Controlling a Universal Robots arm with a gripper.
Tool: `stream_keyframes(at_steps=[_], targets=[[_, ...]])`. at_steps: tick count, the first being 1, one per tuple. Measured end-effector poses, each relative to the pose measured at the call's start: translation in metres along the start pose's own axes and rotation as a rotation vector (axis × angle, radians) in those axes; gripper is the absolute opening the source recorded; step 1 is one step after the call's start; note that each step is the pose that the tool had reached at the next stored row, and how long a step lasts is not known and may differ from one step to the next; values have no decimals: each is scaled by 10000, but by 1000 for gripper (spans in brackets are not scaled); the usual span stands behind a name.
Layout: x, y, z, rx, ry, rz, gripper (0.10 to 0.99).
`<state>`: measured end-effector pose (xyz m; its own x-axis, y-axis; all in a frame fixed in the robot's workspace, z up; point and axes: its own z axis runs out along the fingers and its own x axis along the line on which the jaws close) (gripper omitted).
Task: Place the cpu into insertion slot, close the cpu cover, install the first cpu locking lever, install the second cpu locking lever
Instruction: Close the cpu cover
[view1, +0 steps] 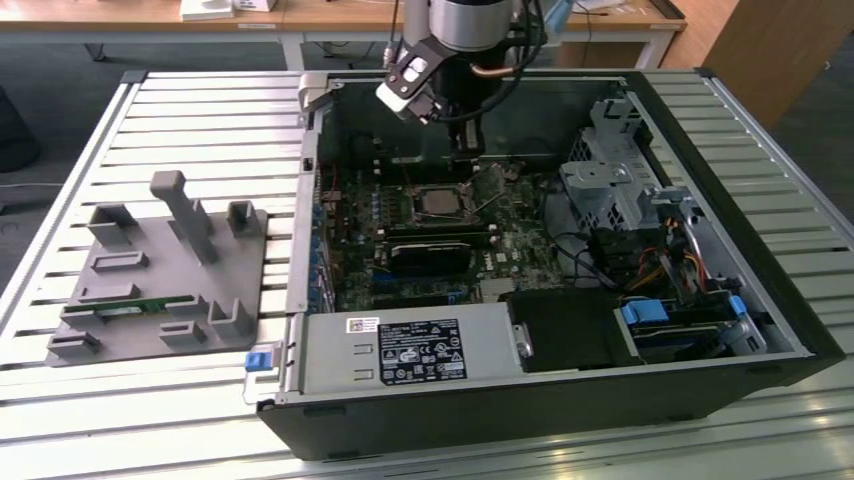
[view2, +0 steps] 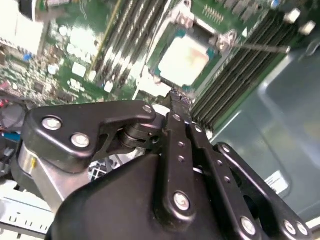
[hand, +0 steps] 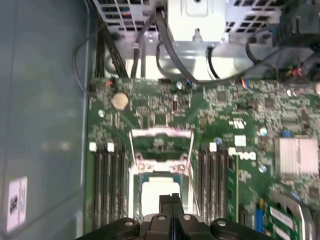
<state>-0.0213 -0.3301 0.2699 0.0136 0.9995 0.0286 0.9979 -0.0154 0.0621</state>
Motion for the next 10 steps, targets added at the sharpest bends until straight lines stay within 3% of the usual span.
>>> stream_keyframes(at_steps=[2, 5, 6, 10], targets=[[2, 78, 9, 14, 56, -15, 106], [2, 165, 25, 18, 58, -78, 106], [3, 260, 45, 28, 65, -194, 106], [4, 390, 72, 50, 67, -221, 106]])
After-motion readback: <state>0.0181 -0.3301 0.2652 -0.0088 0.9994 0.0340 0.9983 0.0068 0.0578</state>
